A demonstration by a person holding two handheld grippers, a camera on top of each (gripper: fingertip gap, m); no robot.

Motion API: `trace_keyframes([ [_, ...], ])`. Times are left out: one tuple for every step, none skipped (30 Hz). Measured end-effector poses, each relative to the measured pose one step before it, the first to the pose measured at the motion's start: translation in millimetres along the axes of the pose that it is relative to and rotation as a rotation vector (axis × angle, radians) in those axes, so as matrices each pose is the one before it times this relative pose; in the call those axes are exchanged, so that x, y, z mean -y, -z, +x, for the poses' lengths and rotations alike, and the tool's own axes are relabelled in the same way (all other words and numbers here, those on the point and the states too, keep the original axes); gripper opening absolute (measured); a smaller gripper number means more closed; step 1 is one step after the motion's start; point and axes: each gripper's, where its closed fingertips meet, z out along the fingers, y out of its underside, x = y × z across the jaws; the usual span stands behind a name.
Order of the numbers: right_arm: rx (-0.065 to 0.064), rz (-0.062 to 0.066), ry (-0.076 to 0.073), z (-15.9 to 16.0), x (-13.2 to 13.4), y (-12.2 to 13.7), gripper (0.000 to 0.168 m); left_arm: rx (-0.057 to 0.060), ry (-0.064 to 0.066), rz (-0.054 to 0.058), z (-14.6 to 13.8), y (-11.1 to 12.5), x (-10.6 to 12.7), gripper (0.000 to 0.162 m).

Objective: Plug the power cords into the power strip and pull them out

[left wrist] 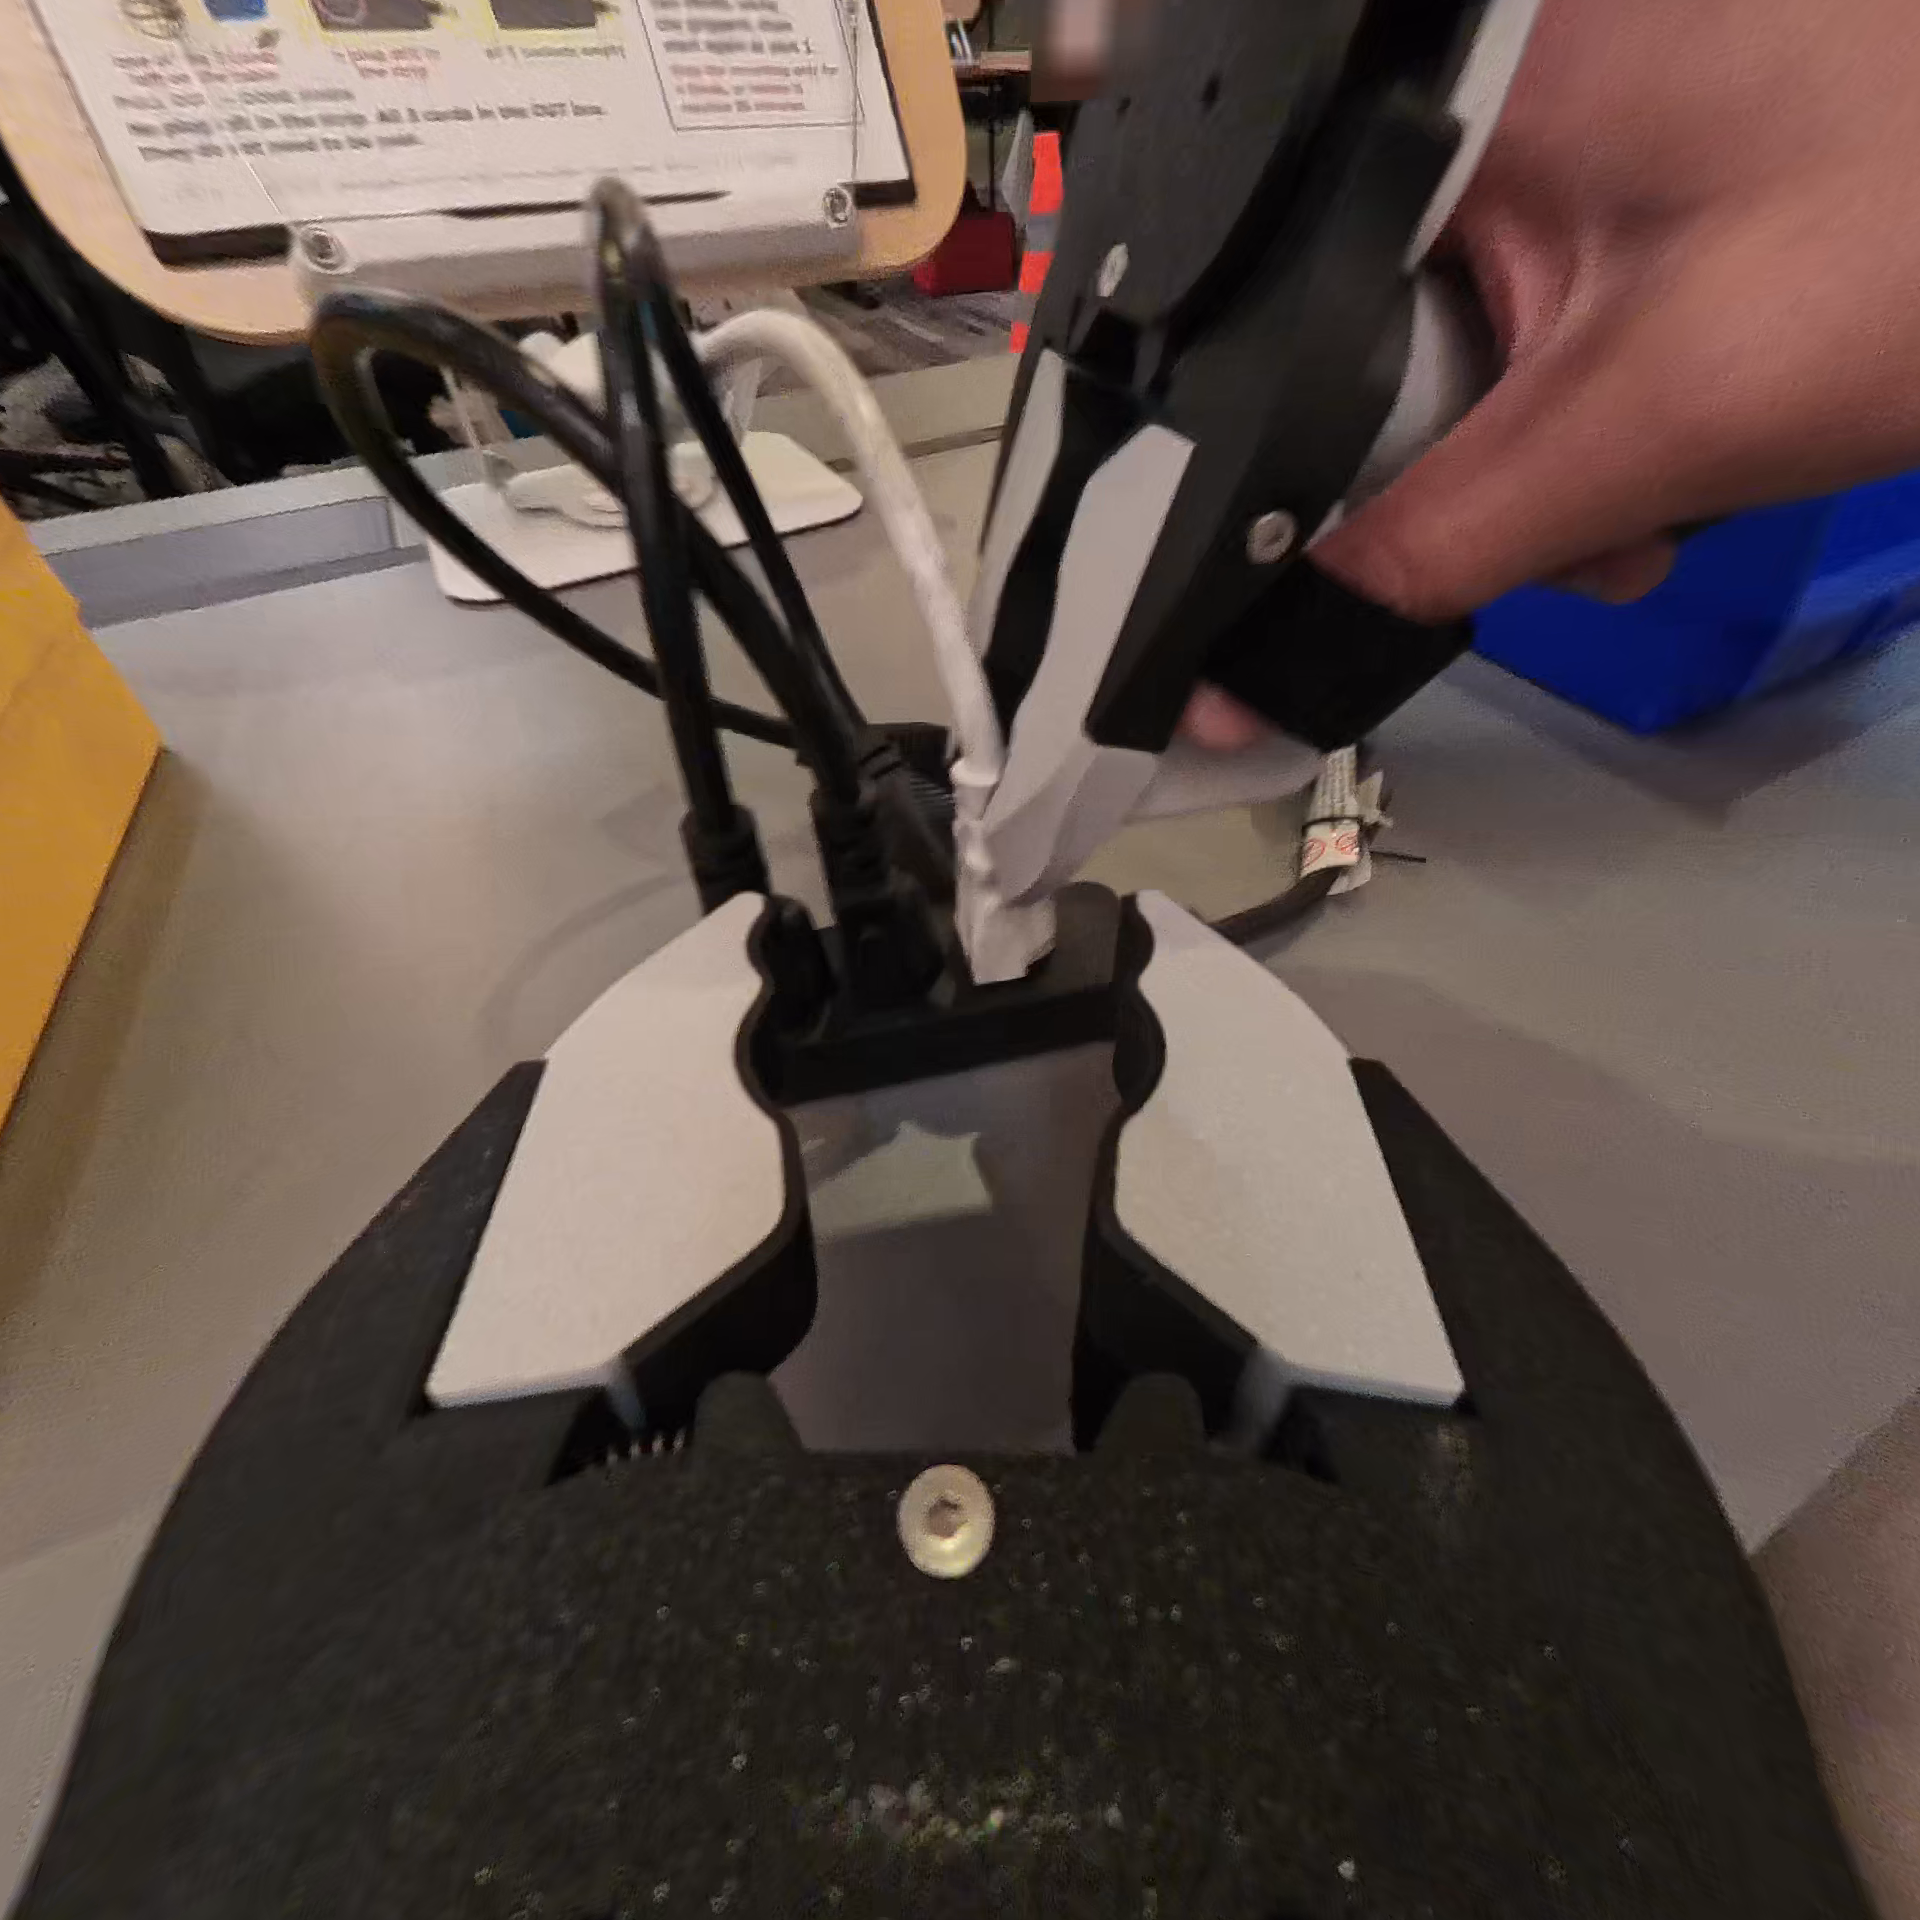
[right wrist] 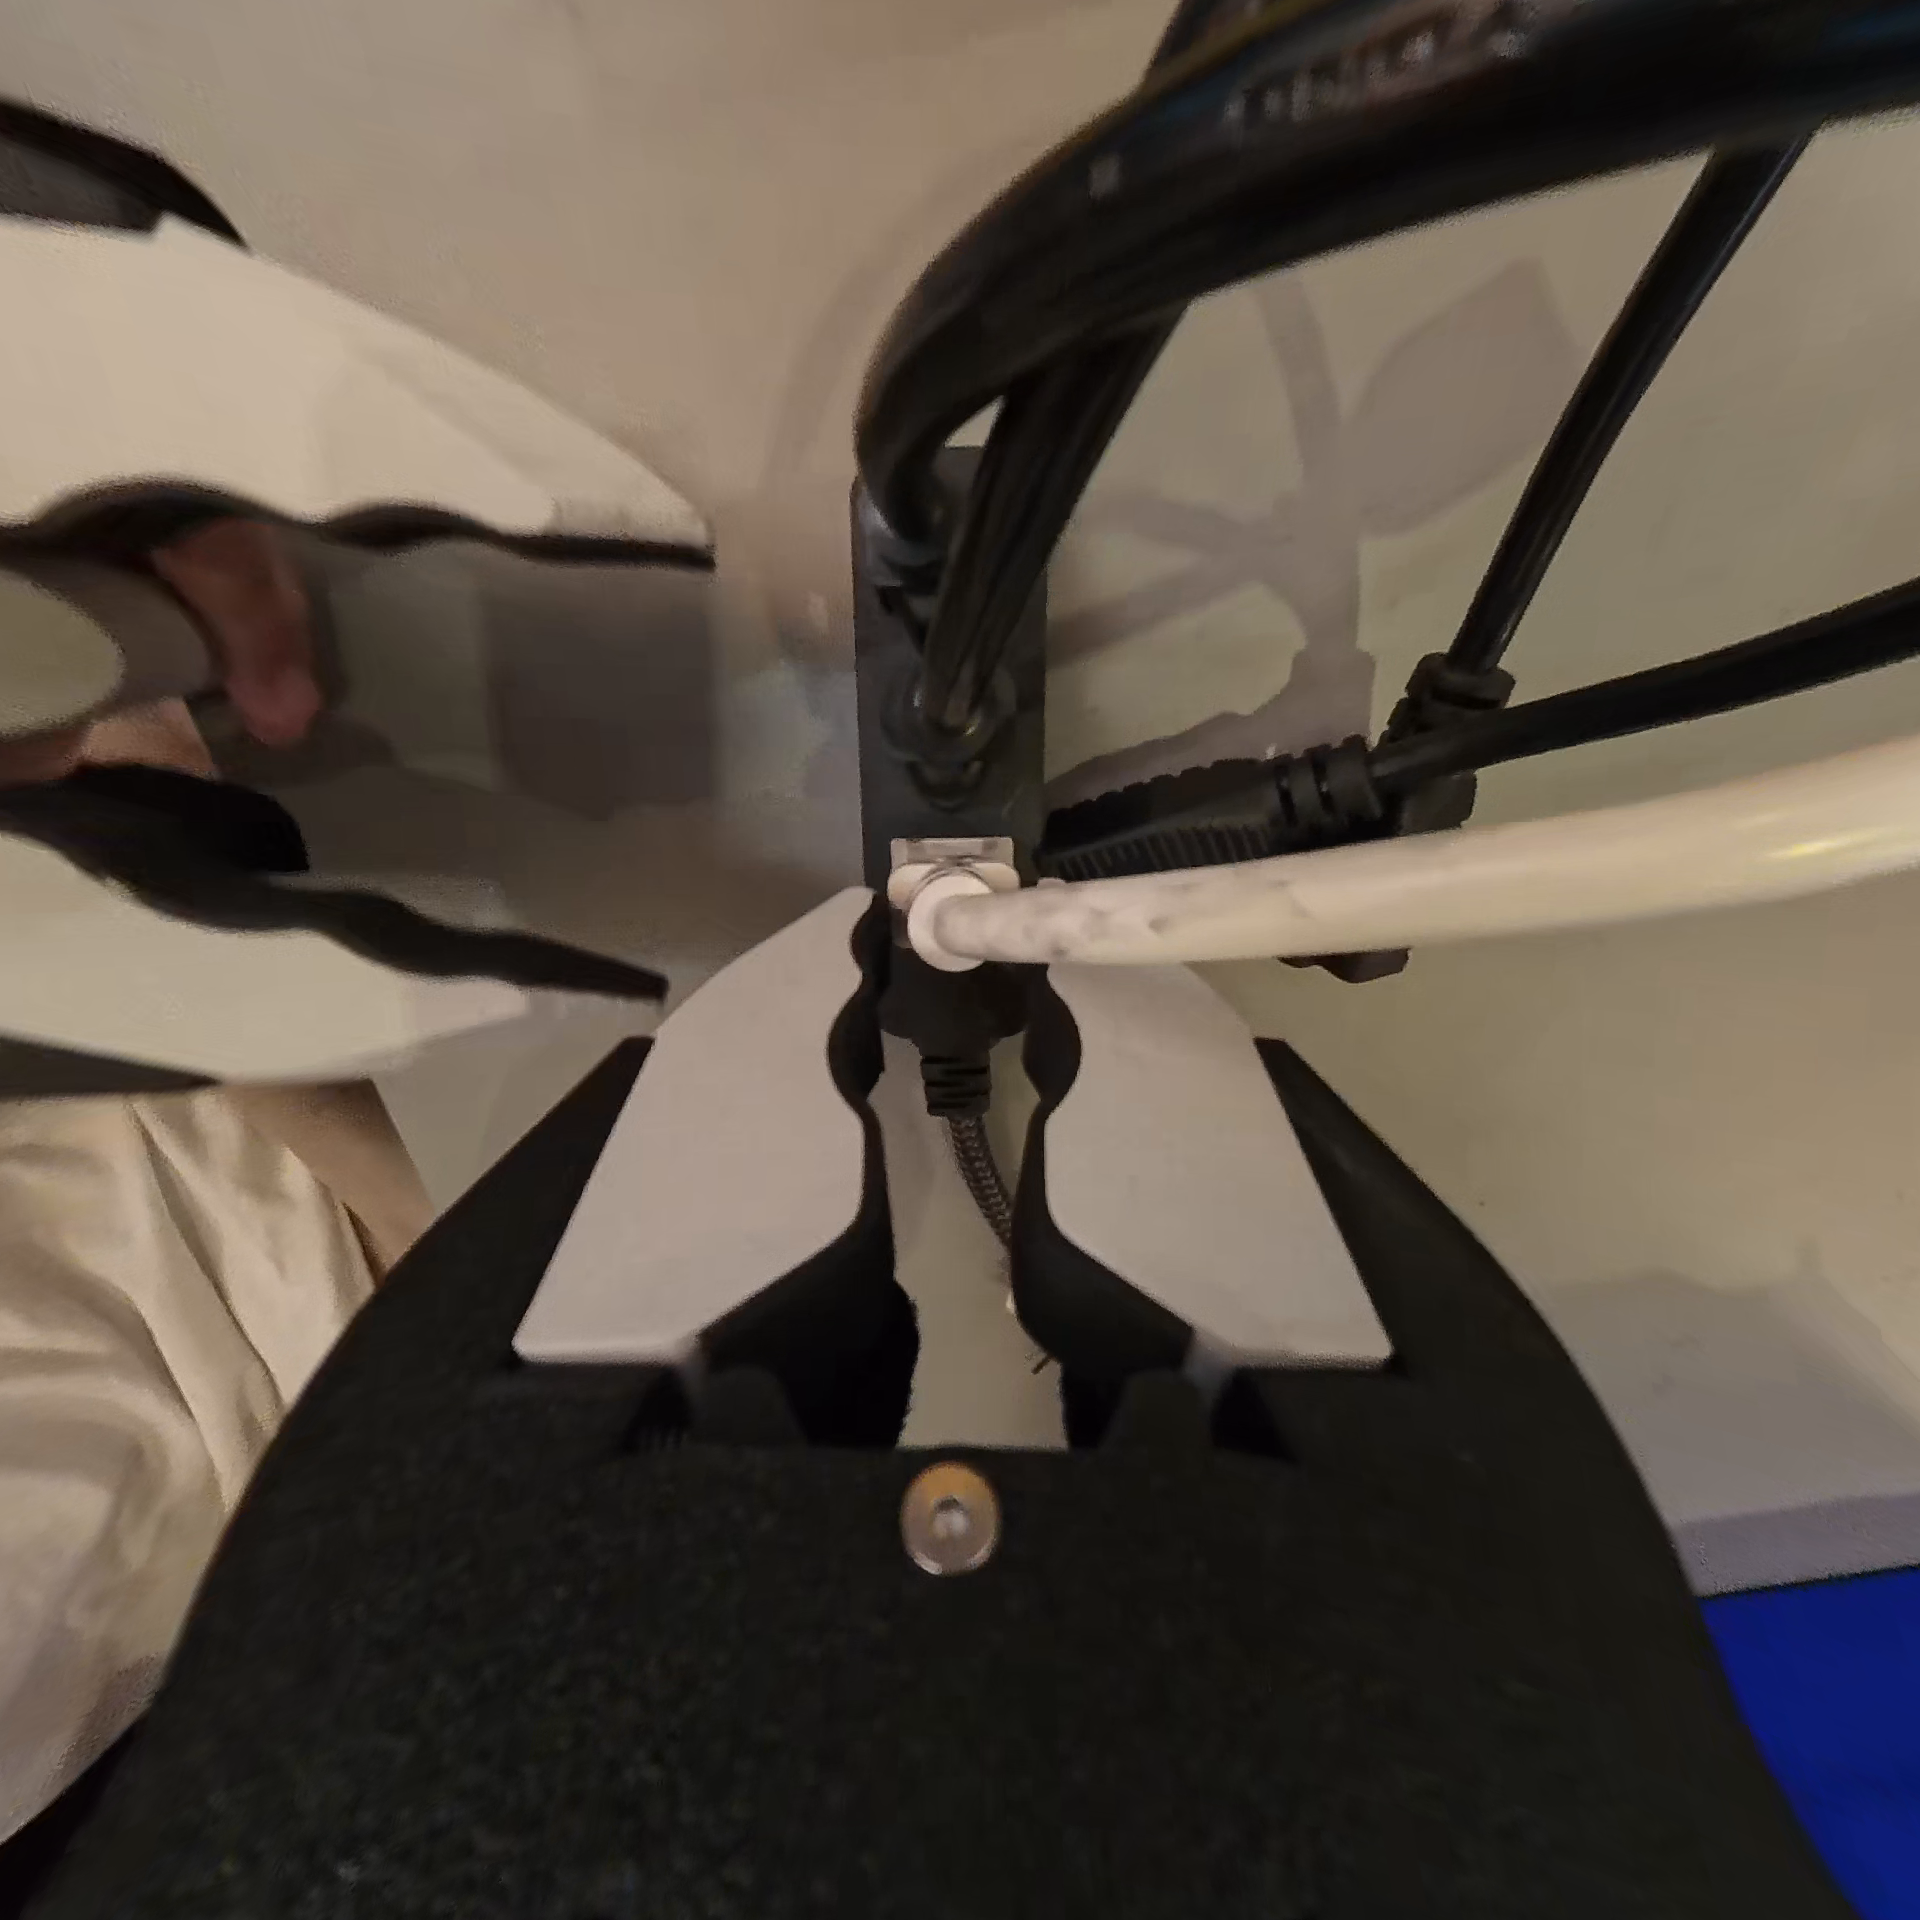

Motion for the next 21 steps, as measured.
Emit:
trace_keyframes([
  [0.0025,-0.0035,-0.0068,0.09,0.36,0.04,0.023,-0.0057,0.0066,-0.0125,5.72,-5.39,-0.38,0.059],
  [0.0022,-0.0033,-0.0083,-0.15,0.27,-0.05,0.023,0.0163,0.0056,-0.0423,2.05,-7.33,-4.58,0.061],
  [-0.0012,-0.0007,-0.0014,-0.28,0.23,-0.18,0.023,0.0336,0.0167,-0.0442,-1.72,-6.87,-4.63,0.061],
  [-0.0046,0.0002,0.0042,-0.21,-0.05,-0.06,0.023,0.0077,0.0240,-0.0297,0.54,-5.89,-2.42,0.063],
  [-0.0057,0.0002,0.0043,-0.33,-0.22,-0.12,0.023,0.0049,0.0202,-0.0226,0.13,-5.18,-1.58,0.064],
  [-0.0052,0.0007,0.0082,-0.39,-0.05,-0.09,0.023,0.0233,0.0143,-0.0254,-2.91,-3.96,-2.33,0.059],
  [-0.0078,-0.0001,0.0095,0.49,-0.12,-0.01,0.023,0.0142,0.0058,-0.0044,-1.80,-1.74,-0.11,0.055],
  [-0.0015,0.0022,0.0005,0.76,0.23,0.20,0.023,0.0004,0.0023,0.0015,-0.23,-0.59,0.33,0.055],
  [0.0098,0.0030,-0.0059,0.28,0.17,0.04,0.023,-0.0007,0.0006,-0.0005,0.04,-0.05,-0.35,0.055],
  [0.0119,0.0041,0.0006,-0.10,0.10,-0.08,0.023,0.0025,-0.0022,-0.0012,-0.14,-0.06,-0.42,0.055],
  [0.0065,0.0059,0.0040,0.43,0.08,0.08,0.023,0.0080,-0.0058,-0.0014,-0.22,-0.52,-0.34,0.054],
  [0.0072,0.0041,-0.0045,0.32,0.00,0.10,0.023,0.0137,-0.0099,-0.0026,-0.50,-0.64,-0.60,0.053],
  [0.0062,0.0022,-0.0010,0.20,0.03,0.12,0.023,0.0168,-0.0142,-0.0041,-0.45,-0.67,-0.78,0.052],
  [0.0021,0.0002,0.0084,0.37,-0.24,0.19,0.023,0.0181,-0.0261,-0.0067,0.08,-0.90,-1.11,0.051],
  [0.0004,0.0005,0.0161,0.38,-0.05,0.06,0.023,0.0171,-0.0349,-0.0076,0.18,-0.77,-1.36,0.050],
  [-0.0043,0.0024,0.0215,0.61,-0.44,0.21,0.023,0.0158,-0.0334,-0.0092,0.35,-0.94,-1.22,0.048],
  [-0.0046,0.0056,0.0061,1.05,-0.61,0.08,0.023,0.0151,-0.0328,-0.0082,0.60,-1.03,-0.97,0.047],
  [-0.0056,0.0072,0.0125,0.99,-0.59,0.33,0.023,-0.0052,-0.0272,-0.0226,1.59,-0.65,-3.51,0.047],
  [-0.0058,0.0016,0.0169,0.70,-1.41,0.65,0.023,-0.0327,-0.0019,-0.0480,2.77,-2.12,-7.43,0.046],
  [-0.0080,-0.0022,0.0131,1.15,-1.76,0.69,0.023,-0.0345,0.0220,-0.0155,1.50,-1.36,-2.04,0.046],
  [0.0002,0.0165,0.0020,0.22,0.35,0.47,0.023,-0.0295,0.0267,-0.0039,0.87,-0.87,-0.38,0.045],
])
